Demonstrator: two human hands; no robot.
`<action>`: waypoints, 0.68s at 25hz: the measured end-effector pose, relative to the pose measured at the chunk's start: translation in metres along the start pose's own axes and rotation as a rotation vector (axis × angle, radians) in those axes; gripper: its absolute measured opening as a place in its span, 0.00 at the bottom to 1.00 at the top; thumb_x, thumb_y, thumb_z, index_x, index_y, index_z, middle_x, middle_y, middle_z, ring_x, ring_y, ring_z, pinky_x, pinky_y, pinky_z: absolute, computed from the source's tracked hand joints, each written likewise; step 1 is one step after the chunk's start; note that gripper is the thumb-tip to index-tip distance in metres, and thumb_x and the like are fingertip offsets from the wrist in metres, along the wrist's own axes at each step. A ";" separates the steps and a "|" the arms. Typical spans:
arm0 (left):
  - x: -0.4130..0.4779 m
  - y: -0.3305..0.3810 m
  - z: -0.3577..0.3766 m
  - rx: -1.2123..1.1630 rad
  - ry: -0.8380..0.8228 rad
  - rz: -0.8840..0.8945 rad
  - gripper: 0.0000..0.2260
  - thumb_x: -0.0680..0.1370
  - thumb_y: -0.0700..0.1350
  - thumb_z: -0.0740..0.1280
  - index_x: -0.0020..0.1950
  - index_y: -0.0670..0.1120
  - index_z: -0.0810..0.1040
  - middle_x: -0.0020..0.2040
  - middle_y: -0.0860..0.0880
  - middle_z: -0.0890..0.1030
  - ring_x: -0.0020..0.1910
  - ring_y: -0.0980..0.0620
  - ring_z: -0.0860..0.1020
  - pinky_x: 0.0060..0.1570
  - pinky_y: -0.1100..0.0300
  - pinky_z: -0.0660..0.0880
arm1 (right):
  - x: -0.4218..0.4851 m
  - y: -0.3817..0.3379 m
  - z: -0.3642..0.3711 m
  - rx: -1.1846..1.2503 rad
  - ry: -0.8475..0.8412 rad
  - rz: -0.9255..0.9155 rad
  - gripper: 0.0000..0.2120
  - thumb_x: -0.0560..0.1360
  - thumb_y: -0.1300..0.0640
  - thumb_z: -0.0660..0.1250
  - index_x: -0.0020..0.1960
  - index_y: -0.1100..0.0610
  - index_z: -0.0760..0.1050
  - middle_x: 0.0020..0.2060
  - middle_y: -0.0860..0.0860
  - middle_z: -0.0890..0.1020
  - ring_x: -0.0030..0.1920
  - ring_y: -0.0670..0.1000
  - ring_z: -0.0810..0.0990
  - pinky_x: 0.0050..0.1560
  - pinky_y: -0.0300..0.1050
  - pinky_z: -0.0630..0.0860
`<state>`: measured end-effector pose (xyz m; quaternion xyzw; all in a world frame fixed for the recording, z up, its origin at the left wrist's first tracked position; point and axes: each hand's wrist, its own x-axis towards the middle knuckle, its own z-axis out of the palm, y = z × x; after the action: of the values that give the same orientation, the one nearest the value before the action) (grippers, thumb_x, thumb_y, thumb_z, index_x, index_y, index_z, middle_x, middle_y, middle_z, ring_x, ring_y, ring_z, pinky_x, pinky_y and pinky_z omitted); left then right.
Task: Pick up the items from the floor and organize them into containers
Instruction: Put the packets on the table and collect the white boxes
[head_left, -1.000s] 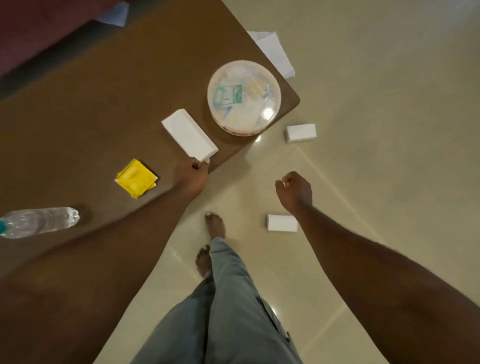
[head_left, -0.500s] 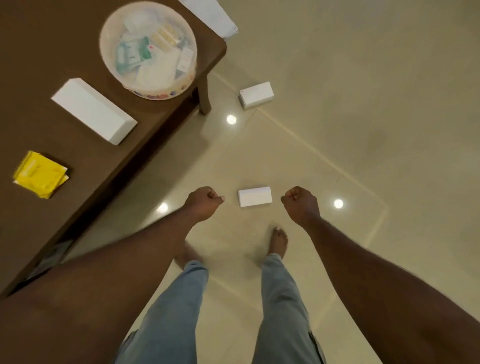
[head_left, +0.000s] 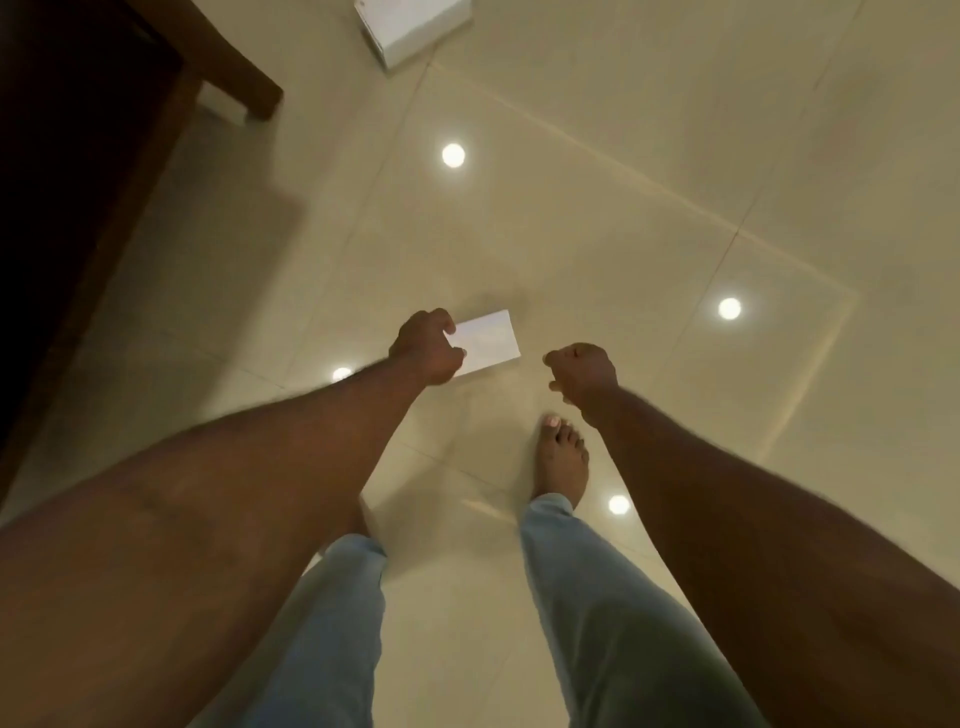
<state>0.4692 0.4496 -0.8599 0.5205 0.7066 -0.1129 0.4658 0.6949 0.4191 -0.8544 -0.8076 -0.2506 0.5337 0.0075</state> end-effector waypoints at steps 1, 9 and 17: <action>0.016 -0.003 0.006 0.021 0.015 -0.006 0.17 0.75 0.50 0.73 0.61 0.48 0.76 0.64 0.45 0.75 0.64 0.45 0.75 0.61 0.52 0.74 | 0.013 0.000 0.011 0.063 -0.033 0.060 0.07 0.74 0.54 0.68 0.44 0.58 0.78 0.41 0.56 0.85 0.42 0.56 0.85 0.42 0.49 0.81; 0.088 -0.016 0.029 0.363 -0.152 0.123 0.44 0.63 0.62 0.80 0.74 0.51 0.65 0.69 0.47 0.69 0.68 0.44 0.69 0.61 0.47 0.72 | 0.076 0.013 0.045 0.227 -0.074 0.243 0.11 0.75 0.53 0.66 0.53 0.59 0.78 0.39 0.53 0.83 0.41 0.53 0.85 0.40 0.45 0.75; 0.084 -0.009 0.065 0.587 -0.046 0.176 0.46 0.58 0.65 0.79 0.69 0.49 0.64 0.62 0.45 0.68 0.61 0.43 0.70 0.52 0.47 0.73 | 0.091 0.017 0.029 0.299 0.050 0.166 0.07 0.76 0.54 0.66 0.48 0.58 0.77 0.38 0.52 0.82 0.35 0.50 0.83 0.38 0.44 0.72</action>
<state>0.4944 0.4565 -0.9629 0.6893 0.5854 -0.2832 0.3193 0.7039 0.4346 -0.9494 -0.8286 -0.1005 0.5434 0.0898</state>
